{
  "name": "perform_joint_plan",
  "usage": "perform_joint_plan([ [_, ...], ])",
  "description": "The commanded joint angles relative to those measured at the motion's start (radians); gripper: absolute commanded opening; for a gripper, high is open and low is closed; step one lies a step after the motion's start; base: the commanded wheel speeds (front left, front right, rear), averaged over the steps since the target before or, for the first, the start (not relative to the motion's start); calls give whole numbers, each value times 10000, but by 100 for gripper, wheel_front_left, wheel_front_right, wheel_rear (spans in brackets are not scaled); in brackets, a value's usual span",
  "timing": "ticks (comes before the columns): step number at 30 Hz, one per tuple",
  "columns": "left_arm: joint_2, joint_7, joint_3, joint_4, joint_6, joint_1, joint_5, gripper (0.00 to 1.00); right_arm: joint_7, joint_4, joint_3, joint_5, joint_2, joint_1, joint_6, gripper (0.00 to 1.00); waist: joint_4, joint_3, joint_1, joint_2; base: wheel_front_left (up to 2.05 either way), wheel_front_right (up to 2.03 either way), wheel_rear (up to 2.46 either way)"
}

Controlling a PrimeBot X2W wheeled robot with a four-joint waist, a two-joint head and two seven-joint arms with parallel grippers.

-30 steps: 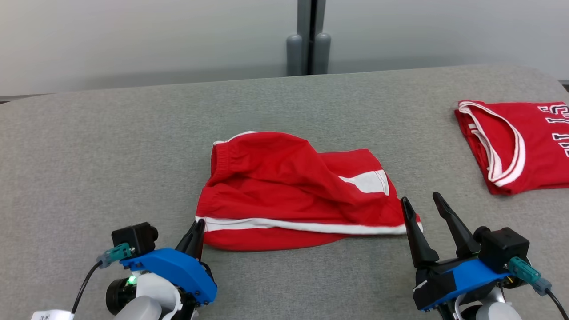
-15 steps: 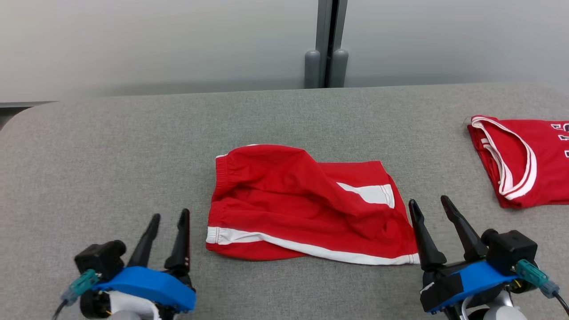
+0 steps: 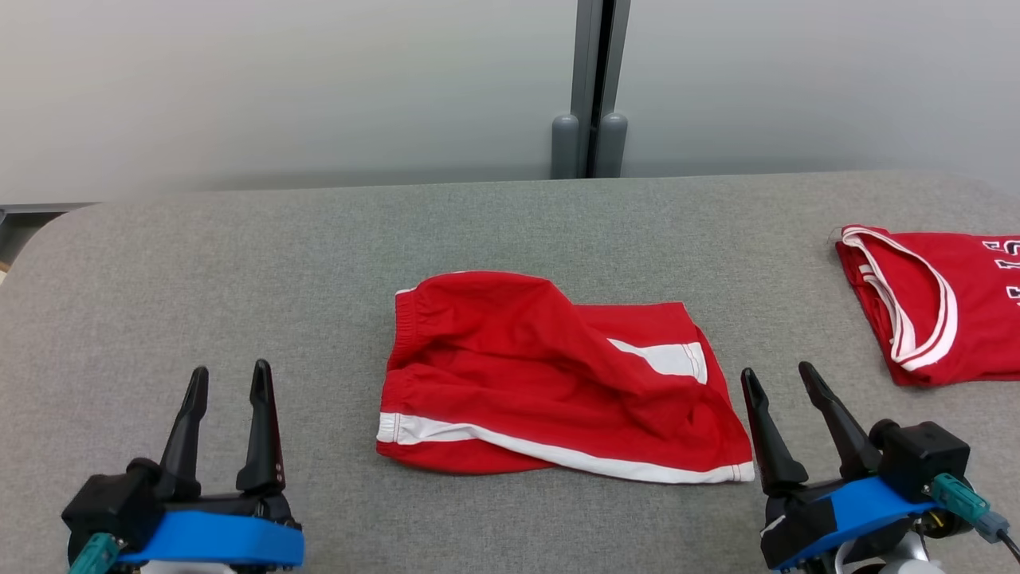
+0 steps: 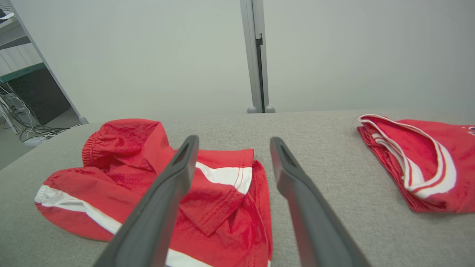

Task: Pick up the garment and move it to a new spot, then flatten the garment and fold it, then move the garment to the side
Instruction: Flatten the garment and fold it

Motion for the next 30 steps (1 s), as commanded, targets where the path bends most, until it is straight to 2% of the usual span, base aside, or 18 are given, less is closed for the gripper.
perform_joint_plan([
  [1, -135, -40, 244, 84, -165, 186, 293, 100, 20, -18, 11, -81, -1, 133, 2, 100, -26, -57, 1, -1, 0, 0, 0],
  [10, -315, -40, 493, 1132, -729, 674, 1443, 100, 128, -10, -223, -176, -1, 479, 2, 100, -81, -401, 1, -1, 0, 0, 0],
  [19, -319, -40, 651, 1513, -837, 668, 1550, 100, 93, -92, -547, -86, -1, 929, 2, 100, -97, -533, 1, -1, 0, 0, 0],
  [30, -425, -41, 577, 1506, -842, 405, 1638, 100, 69, -115, -423, -22, -1, 765, 2, 100, -245, -385, 1, -1, 0, 0, 0],
])
